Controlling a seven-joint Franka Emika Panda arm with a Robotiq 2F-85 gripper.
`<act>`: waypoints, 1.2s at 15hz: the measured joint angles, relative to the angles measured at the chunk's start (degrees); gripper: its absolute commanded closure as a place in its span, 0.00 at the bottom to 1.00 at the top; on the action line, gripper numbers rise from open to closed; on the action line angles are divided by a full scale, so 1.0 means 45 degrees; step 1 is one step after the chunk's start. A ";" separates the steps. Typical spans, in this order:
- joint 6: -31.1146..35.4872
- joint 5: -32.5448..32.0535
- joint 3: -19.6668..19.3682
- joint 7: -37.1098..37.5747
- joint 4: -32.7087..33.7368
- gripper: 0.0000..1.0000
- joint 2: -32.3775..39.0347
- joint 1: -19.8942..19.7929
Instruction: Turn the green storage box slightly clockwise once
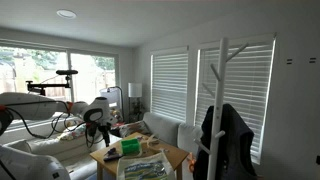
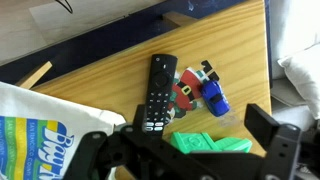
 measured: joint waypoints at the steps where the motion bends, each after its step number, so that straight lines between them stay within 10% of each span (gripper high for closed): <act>1: 0.0000 0.0000 0.0000 0.0000 0.0000 0.00 0.0000 0.0000; 18: 0.7604 0.0359 0.2032 0.9009 -0.0552 0.00 0.2943 -0.1440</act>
